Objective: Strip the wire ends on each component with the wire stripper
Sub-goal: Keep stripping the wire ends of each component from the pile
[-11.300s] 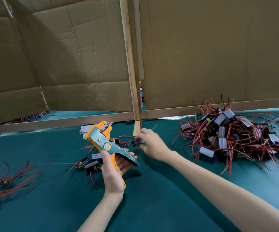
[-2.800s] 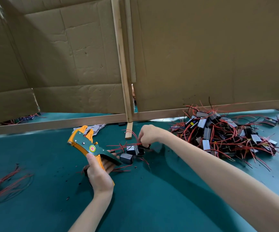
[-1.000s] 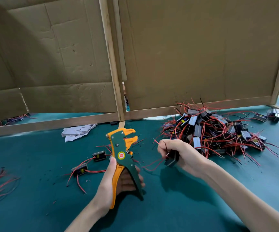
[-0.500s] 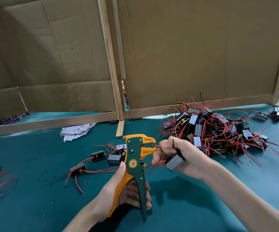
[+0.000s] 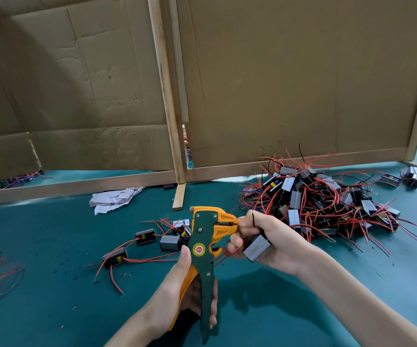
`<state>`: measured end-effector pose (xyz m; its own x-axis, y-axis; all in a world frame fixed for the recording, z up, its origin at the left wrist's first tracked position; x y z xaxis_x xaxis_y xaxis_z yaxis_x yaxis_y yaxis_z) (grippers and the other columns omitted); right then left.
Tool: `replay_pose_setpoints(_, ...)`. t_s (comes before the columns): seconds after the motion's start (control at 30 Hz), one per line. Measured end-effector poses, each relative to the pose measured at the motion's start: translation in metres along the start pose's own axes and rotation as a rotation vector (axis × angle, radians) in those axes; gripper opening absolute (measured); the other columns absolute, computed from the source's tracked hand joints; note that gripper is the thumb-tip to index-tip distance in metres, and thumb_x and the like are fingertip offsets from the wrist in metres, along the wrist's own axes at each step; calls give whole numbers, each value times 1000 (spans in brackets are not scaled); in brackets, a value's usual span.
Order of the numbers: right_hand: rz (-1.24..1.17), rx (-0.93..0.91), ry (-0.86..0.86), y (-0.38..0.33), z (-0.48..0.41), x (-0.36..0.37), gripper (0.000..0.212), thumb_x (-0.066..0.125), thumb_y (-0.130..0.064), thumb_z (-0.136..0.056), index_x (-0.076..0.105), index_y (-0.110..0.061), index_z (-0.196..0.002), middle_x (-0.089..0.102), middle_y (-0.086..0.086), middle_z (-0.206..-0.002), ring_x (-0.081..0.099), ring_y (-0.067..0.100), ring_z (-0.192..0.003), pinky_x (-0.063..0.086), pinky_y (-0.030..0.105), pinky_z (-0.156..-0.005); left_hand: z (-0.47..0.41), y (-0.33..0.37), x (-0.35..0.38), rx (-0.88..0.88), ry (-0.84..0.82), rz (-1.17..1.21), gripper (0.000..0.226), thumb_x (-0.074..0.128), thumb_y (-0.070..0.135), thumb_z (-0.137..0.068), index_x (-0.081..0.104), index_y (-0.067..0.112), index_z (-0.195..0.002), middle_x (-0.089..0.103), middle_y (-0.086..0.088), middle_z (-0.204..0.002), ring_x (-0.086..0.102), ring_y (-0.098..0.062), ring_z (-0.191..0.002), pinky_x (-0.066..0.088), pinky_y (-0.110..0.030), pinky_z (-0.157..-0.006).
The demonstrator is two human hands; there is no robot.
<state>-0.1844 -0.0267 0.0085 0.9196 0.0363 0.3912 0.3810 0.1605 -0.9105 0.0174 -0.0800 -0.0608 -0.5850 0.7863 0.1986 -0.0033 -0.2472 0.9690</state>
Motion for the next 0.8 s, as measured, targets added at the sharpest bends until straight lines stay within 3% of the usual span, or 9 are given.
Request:
replay_pose_setpoints(0.13,-11,-38,-39,2,-1,4,38,46,-21,-86,39,-18,-49,58,10,-59,60,24,-64,47,45,-98,2,2,17,81,129,-4,83,38,95,-54,61,15,-58,48,-10,-55,45,-21,-41,38,-25,-44)
replay_pose_setpoints(0.2,19,-62,-43,2,0,6,35,47,-23,-86,38,-18,-52,56,10,-57,60,24,-63,47,44,-96,3,7,20,84,98,17,84,30,87,-65,65,10,-65,55,-17,-61,55,-27,-49,45,-29,-49)
replay_pose_setpoints(0.3,69,-123,-36,1,1,6,35,45,-29,-94,37,-15,-62,52,8,-55,58,24,-62,44,47,-97,5,17,18,57,-14,76,88,16,70,-84,67,-2,-88,64,-29,-85,66,-40,-78,54,-40,-68)
replay_pose_setpoints(0.43,46,-180,-19,0,1,6,36,42,-42,-93,37,-14,-71,50,9,-58,55,24,-61,48,50,-101,7,21,15,61,-17,135,88,21,67,-80,67,-8,-91,62,-33,-88,65,-44,-80,55,-45,-70)
replay_pose_setpoints(0.63,187,-297,85,1,0,5,27,52,-32,-91,43,-10,-78,57,10,-63,61,23,-68,38,62,-104,11,24,17,36,7,105,83,33,68,-85,64,-9,-94,63,-32,-88,65,-45,-82,54,-45,-74)
replay_pose_setpoints(0.7,218,-330,109,1,2,6,28,54,-34,-87,41,-10,-79,63,11,-67,61,30,-78,39,59,-101,12,25,19,30,7,72,90,32,74,-73,65,-7,-93,63,-31,-88,65,-44,-83,54,-42,-74)
replay_pose_setpoints(0.8,242,-357,108,0,4,9,28,52,-34,-86,40,-10,-90,68,11,-72,57,32,-87,46,38,-85,13,26,23,27,-23,25,96,50,84,-59,64,-5,-93,64,-30,-89,66,-41,-83,53,-39,-73)
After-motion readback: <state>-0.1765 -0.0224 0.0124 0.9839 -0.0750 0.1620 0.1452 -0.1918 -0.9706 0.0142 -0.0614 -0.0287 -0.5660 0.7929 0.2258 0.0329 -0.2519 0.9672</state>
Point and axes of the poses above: each hand's wrist, its own z-axis away from the middle knuckle, its own x-axis out of the palm, y = z × x, the point moved 1 cm from there along -z, towards the middle knuckle
